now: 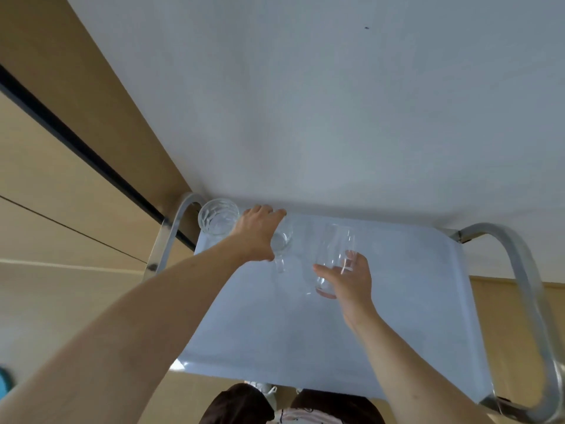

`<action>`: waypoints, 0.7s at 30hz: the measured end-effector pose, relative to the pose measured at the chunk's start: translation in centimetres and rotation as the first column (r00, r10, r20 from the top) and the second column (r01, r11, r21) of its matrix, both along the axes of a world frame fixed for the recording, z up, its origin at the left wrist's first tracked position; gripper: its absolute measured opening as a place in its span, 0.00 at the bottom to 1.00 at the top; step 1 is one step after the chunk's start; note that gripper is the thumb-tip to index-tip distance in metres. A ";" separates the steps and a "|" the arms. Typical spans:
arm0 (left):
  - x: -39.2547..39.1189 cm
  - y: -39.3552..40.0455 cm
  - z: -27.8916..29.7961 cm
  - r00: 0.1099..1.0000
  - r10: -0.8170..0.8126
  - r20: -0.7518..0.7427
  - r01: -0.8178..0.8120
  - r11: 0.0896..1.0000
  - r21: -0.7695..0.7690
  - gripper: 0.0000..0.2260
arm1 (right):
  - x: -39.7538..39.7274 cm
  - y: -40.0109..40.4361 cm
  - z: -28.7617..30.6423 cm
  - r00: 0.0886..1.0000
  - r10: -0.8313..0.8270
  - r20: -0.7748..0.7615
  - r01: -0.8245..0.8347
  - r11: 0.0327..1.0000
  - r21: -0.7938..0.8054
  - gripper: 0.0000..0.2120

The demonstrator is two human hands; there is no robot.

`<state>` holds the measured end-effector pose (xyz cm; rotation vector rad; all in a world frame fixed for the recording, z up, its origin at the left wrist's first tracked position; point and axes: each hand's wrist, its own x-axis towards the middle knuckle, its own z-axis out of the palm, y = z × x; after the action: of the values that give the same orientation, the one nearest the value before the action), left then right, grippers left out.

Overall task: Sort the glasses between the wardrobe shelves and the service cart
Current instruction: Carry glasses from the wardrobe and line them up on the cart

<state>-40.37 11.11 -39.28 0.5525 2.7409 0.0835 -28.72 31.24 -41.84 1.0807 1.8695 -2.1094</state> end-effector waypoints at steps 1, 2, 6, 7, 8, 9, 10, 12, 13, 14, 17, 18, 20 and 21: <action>-0.6 -0.2 0.1 1.000 0.009 0.003 -0.009 1.000 0.000 0.49 | 0.1 0.0 0.1 1.000 0.001 -0.004 -0.001 1.000 0.007 0.34; -1.0 -0.4 0.1 1.000 0.011 0.005 -0.011 1.000 -0.002 0.49 | 0.2 0.0 0.2 1.000 0.003 -0.007 -0.003 1.000 0.018 0.32; -2.2 -1.2 0.4 1.000 0.014 0.002 -0.014 1.000 -0.015 0.49 | 0.6 -0.3 0.4 1.000 -0.001 -0.009 0.002 0.997 0.075 0.31; -2.5 -1.4 0.5 1.000 0.019 0.003 -0.019 1.000 -0.017 0.49 | 0.6 -0.5 0.5 1.000 -0.005 -0.008 0.006 0.996 0.084 0.32; -2.7 -1.6 0.6 1.000 0.023 0.003 -0.023 1.000 -0.020 0.49 | 0.6 -0.7 0.6 1.000 -0.008 -0.006 0.009 0.996 0.092 0.33; -2.8 -1.8 0.6 1.000 0.027 0.004 -0.027 0.999 -0.022 0.49 | 0.7 -0.8 0.7 1.000 -0.010 -0.005 0.010 0.995 0.102 0.34; -2.9 -1.9 0.7 1.000 0.031 0.007 -0.030 0.999 -0.020 0.49 | 0.7 -1.0 0.8 1.000 -0.008 -0.005 0.008 0.993 0.115 0.34; -2.9 -2.2 0.7 0.999 0.033 0.016 -0.033 0.999 -0.009 0.49 | 0.8 -1.4 1.1 1.000 -0.001 -0.004 0.002 0.991 0.134 0.35; -2.9 -2.3 0.6 0.999 0.031 0.021 -0.031 1.000 -0.002 0.49 | 0.9 -1.7 1.2 1.000 0.000 -0.003 0.001 0.990 0.139 0.36; -2.8 -2.4 0.6 0.999 0.028 0.026 -0.028 1.000 0.005 0.49 | 1.0 -2.0 1.3 1.000 -0.001 -0.004 0.001 0.990 0.143 0.36; -2.5 -2.5 0.7 0.999 0.023 0.046 -0.024 1.000 0.011 0.52 | 1.2 -2.7 1.7 1.000 0.002 -0.015 0.000 0.989 0.145 0.36; -2.4 -2.6 0.8 0.998 0.027 0.049 -0.027 0.999 0.018 0.53 | 1.3 -2.9 1.9 1.000 0.005 -0.022 -0.002 0.990 0.142 0.35; -2.0 -2.9 1.2 0.998 0.044 0.041 -0.046 0.997 0.061 0.53 | 1.4 -3.2 2.3 0.999 0.019 -0.039 -0.013 0.989 0.146 0.33; -1.7 -3.2 1.5 0.998 0.059 0.034 -0.062 0.994 0.094 0.52 | 1.5 -3.4 2.5 0.998 0.027 -0.048 -0.019 0.988 0.155 0.33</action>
<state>-42.02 7.93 -37.79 0.4891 2.7348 0.2360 -27.25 27.82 -39.36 1.0392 2.0882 -2.0256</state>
